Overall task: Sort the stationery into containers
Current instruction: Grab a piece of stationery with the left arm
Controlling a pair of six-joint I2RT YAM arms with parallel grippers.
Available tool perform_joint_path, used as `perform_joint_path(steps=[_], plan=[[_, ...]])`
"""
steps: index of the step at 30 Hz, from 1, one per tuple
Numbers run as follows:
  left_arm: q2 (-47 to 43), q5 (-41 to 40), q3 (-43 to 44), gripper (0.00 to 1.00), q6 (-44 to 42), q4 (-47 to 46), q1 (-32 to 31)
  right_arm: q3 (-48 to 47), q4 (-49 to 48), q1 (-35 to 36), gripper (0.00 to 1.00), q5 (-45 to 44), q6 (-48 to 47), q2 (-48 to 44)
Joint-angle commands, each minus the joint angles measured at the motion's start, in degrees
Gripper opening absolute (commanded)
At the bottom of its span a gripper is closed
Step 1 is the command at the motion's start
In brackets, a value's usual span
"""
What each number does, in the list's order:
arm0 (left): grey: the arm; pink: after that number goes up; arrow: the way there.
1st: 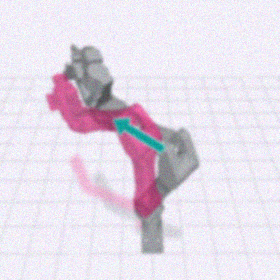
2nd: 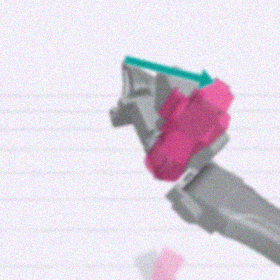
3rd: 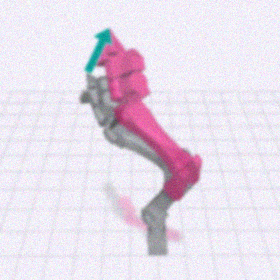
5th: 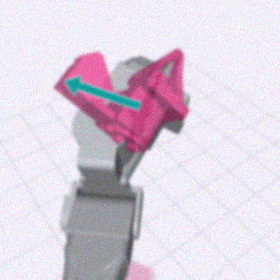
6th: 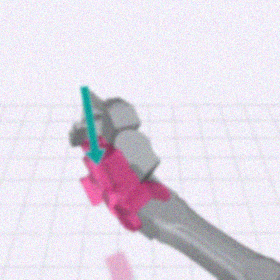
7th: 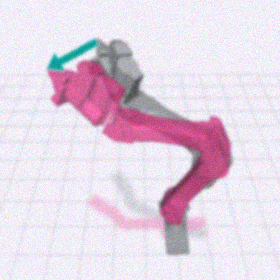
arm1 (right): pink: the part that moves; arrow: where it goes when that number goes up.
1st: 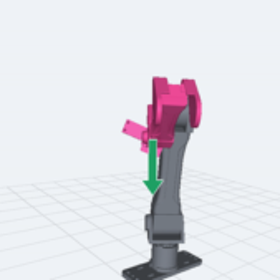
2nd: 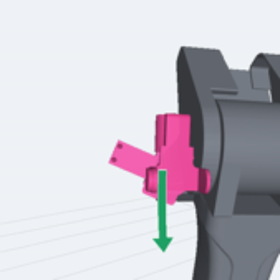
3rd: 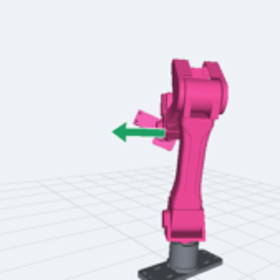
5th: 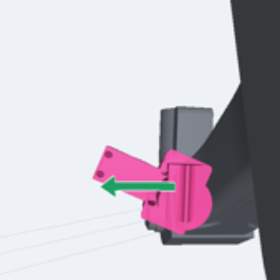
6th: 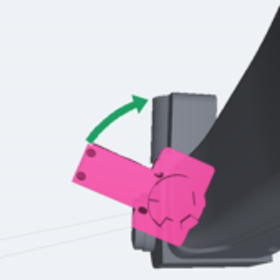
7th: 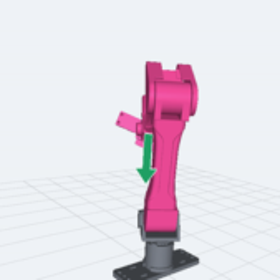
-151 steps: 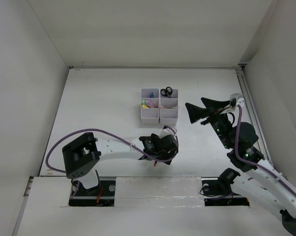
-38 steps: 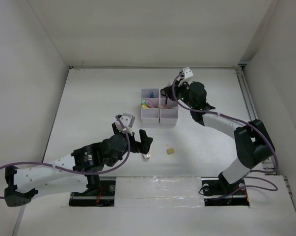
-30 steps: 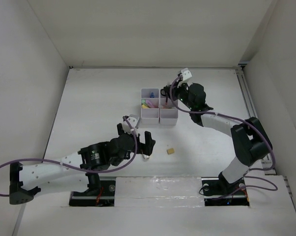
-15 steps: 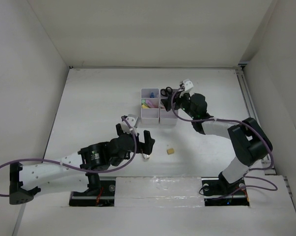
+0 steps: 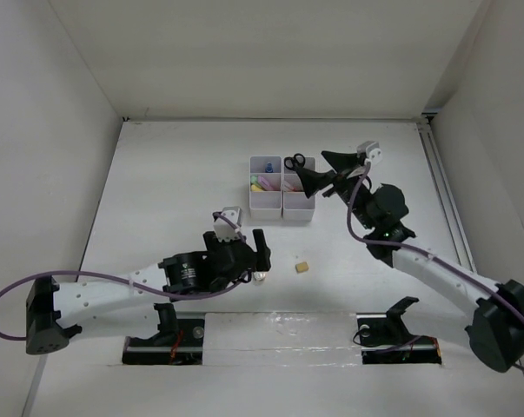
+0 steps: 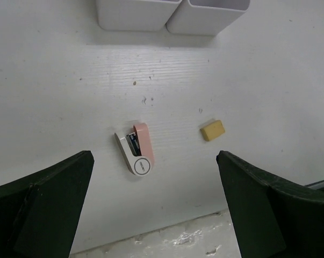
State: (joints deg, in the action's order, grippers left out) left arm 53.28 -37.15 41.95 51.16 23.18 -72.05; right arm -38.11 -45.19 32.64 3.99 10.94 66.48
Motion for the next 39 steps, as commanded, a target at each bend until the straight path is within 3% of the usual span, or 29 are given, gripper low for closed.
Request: perform_joint_path(steps=[1,7,11,23,28,32,35,37,39], plan=[[0.6,-0.2,0.6,0.99,7.1,1.0,-0.4,-0.7,11.6,1.2,1.00,-5.3,2.9,-5.5],[1.7,1.7,-1.5,0.99,11.7,-0.6,-0.4,-1.7,26.3,5.0,1.00,-10.7,6.2,-12.9],[5.6,4.2,1.5,0.99,14.2,1.9,-0.4,-2.8,33.4,5.0,1.00,-12.7,9.4,-16.0],[31.2,5.6,12.8,0.99,23.9,15.2,-0.4,-1.1,34.6,5.5,1.00,-9.6,11.3,-19.5],[35.8,5.6,14.6,0.98,26.0,16.6,-0.4,-1.1,34.6,6.0,1.00,-9.0,10.8,-19.5],[36.5,5.6,14.0,0.92,26.5,15.2,-0.4,-1.1,34.6,6.0,1.00,-8.5,10.8,-19.5],[37.0,6.1,13.5,0.82,26.0,13.9,0.2,-1.1,34.6,6.0,1.00,-7.9,10.8,-19.5],[37.0,6.1,12.8,0.82,26.0,13.1,0.2,-1.1,34.6,6.0,1.00,-7.9,10.8,-19.5],[37.0,6.1,11.0,0.74,26.0,11.5,0.2,-1.1,34.6,6.0,1.00,-7.9,10.8,-19.5]])
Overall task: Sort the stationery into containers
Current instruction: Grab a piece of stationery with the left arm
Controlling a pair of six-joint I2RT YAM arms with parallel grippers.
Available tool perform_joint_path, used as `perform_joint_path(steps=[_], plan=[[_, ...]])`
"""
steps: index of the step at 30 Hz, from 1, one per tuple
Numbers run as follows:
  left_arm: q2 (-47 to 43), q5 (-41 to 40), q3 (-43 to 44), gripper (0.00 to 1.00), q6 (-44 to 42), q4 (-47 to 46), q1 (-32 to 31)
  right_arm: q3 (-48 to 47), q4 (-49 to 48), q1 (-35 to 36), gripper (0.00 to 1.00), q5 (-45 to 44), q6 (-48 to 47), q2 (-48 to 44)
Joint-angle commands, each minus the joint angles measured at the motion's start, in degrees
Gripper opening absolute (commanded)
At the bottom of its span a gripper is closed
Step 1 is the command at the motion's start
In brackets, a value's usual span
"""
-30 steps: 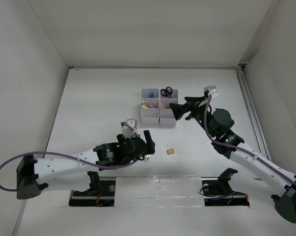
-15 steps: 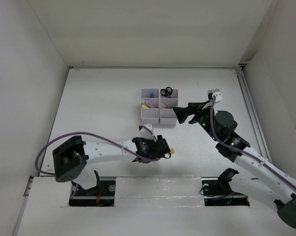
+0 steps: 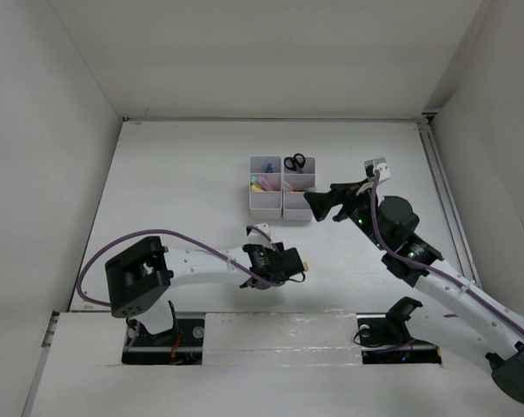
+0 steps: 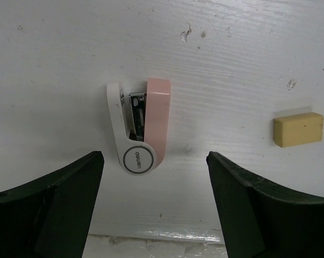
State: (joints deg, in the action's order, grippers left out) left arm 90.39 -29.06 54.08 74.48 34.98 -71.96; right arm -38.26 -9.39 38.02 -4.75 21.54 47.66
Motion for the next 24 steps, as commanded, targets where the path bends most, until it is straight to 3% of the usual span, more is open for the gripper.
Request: perform_joint_path(steps=[1,4,7,9,10,12,16,18,22,24], plan=[[-0.1,-1.2,-1.8,0.74,2.0,-1.0,0.9,-0.9,-1.2,0.7,1.00,0.8,0.2,-0.7],[-0.1,0.2,-4.1,0.62,1.4,-2.8,1.7,-0.9,-1.2,0.7,1.00,0.8,0.2,-1.3],[-0.1,0.2,-4.7,0.61,1.4,-3.6,1.7,-0.9,-1.2,0.7,1.00,0.8,0.2,-1.3],[1.2,0.8,-4.7,0.48,1.4,-3.6,1.7,-0.9,-1.2,0.7,1.00,1.3,0.2,-1.3],[1.2,0.8,-4.7,0.38,1.4,-3.6,1.7,-0.9,-1.2,0.7,1.00,1.3,0.2,-1.3],[2.0,0.8,-4.1,0.00,1.4,-3.6,1.7,-0.9,-1.2,0.7,1.00,1.3,0.2,-1.3],[-2.9,-4.2,-4.1,0.00,-2.0,-6.3,-1.6,-0.4,-1.8,0.7,1.00,0.7,1.4,-1.3],[-5.6,-11.5,-3.4,0.00,-1.2,-4.1,-4.0,-0.4,-1.8,0.7,1.00,1.2,2.7,0.0],[-14.5,-24.5,-2.3,0.00,1.5,1.0,-12.6,-0.4,-5.0,0.7,1.00,8.0,5.7,3.0],[-17.3,-29.0,-2.3,0.00,2.6,1.8,-15.2,1.0,-7.8,0.7,1.00,16.2,7.6,5.6]])
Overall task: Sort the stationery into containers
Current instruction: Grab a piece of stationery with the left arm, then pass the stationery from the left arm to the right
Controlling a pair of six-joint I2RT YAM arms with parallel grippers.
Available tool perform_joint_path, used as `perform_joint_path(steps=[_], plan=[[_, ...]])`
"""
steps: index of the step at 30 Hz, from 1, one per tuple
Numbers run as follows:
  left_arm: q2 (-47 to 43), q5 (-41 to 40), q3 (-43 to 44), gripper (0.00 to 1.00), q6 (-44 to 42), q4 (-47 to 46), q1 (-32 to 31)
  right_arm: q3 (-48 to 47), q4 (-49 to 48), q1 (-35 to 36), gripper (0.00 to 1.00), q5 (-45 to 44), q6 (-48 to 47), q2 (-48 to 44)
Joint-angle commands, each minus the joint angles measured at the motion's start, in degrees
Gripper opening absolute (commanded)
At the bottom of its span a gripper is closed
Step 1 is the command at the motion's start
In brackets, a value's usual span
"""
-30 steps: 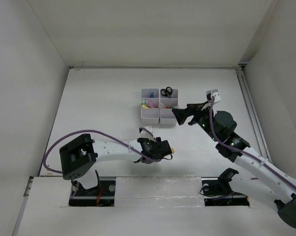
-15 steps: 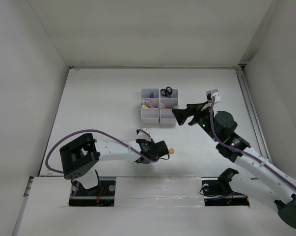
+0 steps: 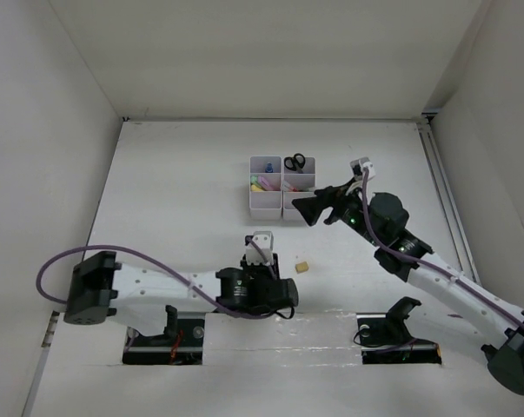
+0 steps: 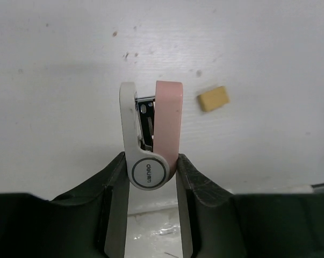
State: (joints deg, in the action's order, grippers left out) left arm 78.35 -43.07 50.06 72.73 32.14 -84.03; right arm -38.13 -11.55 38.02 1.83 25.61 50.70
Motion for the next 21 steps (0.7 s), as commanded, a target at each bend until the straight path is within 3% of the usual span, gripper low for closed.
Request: perform_joint_path(steps=[1,6,10,17,21], plan=[[-6.4,-18.5,1.1,0.00,4.4,4.7,-4.2,0.9,-9.0,0.7,1.00,12.3,5.7,3.4],[-14.1,-25.6,-2.8,0.00,1.9,1.1,-7.4,4.1,-17.9,0.7,1.00,23.7,12.3,6.0],[-18.4,-29.8,-5.9,0.00,-5.5,-5.8,-9.0,6.5,-24.2,2.8,1.00,27.3,17.5,6.0],[-22.5,-35.7,-10.2,0.00,-24.5,-24.3,-14.7,8.3,-25.6,10.3,0.99,21.1,18.7,7.2],[-21.7,-35.7,-10.7,0.00,-31.2,-28.6,-15.3,8.3,-26.3,12.4,0.97,19.0,19.4,9.5]])
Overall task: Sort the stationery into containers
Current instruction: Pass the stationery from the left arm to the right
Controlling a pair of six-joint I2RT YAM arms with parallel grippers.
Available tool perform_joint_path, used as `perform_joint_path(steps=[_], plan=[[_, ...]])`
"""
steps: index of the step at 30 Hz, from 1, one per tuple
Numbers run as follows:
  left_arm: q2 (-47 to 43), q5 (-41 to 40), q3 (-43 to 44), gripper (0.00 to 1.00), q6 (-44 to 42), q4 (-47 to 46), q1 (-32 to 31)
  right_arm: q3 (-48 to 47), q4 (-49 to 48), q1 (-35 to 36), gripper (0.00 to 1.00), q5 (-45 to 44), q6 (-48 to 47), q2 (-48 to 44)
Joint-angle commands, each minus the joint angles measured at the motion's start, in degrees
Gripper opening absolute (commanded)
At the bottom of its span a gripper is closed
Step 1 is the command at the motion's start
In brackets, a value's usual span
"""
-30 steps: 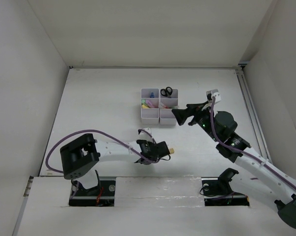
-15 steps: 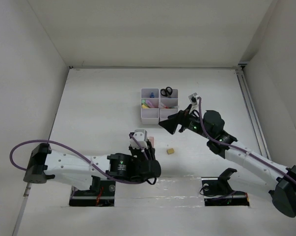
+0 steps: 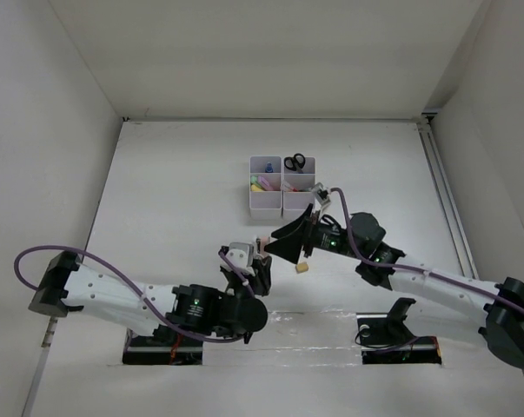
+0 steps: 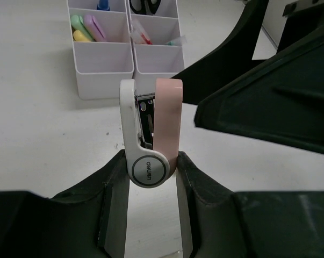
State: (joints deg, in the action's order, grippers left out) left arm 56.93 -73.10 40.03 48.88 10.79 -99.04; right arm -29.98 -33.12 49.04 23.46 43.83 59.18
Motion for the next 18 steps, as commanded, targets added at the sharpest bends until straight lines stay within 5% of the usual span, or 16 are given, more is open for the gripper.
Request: perform_joint_path(steps=[1,6,12,15,18], plan=[[-0.2,-5.6,0.1,0.00,-7.4,-7.3,-0.3,0.2,-5.5,1.4,0.97,-3.3,1.2,1.6],[3.7,-8.4,2.9,0.00,-6.5,-4.8,-3.3,-1.0,-6.9,3.3,0.96,-4.5,1.2,3.8],[3.6,-8.4,4.0,0.00,-4.3,-2.6,-3.3,-1.5,-9.2,4.3,0.70,-4.5,1.2,5.9],[2.0,-8.4,3.5,0.00,-2.1,-1.1,-3.3,-1.5,-9.8,5.4,0.43,-3.3,1.2,5.9],[-1.5,-8.4,2.2,0.00,-2.1,0.2,-3.3,-2.0,-9.8,6.0,0.05,-3.3,1.2,5.4]])
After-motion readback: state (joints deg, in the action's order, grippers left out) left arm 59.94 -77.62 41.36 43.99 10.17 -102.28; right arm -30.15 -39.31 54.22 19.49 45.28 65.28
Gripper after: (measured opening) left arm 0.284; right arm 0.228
